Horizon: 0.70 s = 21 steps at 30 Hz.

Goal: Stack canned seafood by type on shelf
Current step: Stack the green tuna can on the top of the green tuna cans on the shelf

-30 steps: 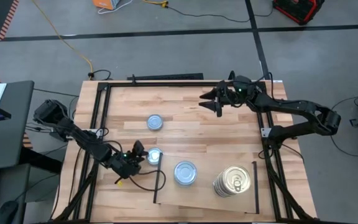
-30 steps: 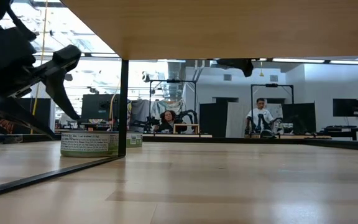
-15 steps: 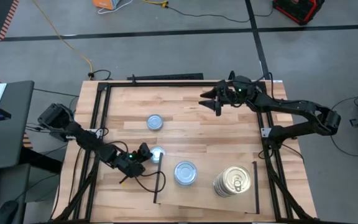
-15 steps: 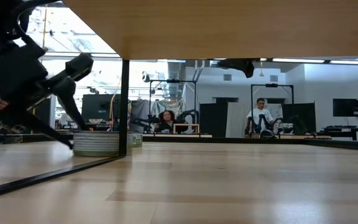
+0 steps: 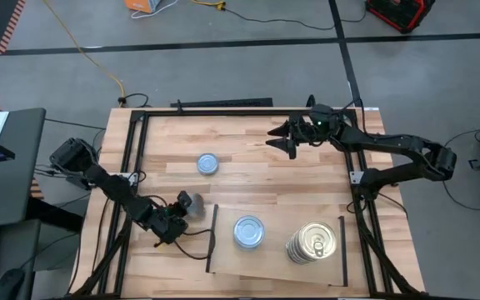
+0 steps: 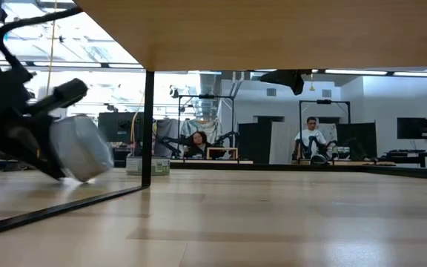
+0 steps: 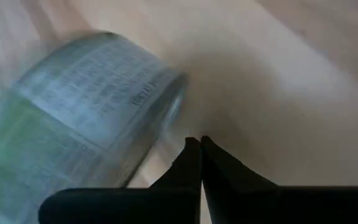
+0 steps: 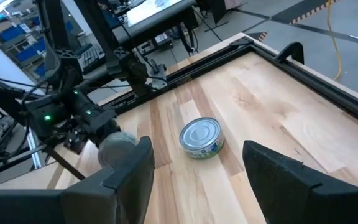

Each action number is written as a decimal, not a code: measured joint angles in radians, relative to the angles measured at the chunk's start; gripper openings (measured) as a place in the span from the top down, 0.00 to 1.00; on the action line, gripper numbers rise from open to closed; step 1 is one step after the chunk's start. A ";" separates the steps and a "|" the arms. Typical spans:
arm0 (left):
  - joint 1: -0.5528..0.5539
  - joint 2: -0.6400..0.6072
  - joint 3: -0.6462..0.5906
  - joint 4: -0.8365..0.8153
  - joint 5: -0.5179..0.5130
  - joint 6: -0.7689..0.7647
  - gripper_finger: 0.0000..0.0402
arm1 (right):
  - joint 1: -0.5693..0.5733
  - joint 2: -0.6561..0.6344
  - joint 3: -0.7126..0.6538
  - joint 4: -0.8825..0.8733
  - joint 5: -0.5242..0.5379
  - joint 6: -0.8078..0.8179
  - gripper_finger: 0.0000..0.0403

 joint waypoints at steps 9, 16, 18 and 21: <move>-0.042 -0.176 0.056 -0.120 0.025 -0.147 1.00 | -0.001 0.000 0.000 0.003 0.000 -0.001 0.33; -0.028 -0.338 0.147 -0.256 0.177 -0.295 1.00 | -0.001 0.000 0.000 0.005 0.001 -0.002 0.33; -0.004 -0.393 0.160 -0.271 0.184 -0.349 1.00 | -0.001 0.000 0.000 0.004 0.001 -0.002 0.33; 0.035 -0.483 0.164 -0.275 0.210 -0.393 0.98 | 0.000 0.000 0.000 0.005 0.001 -0.002 0.33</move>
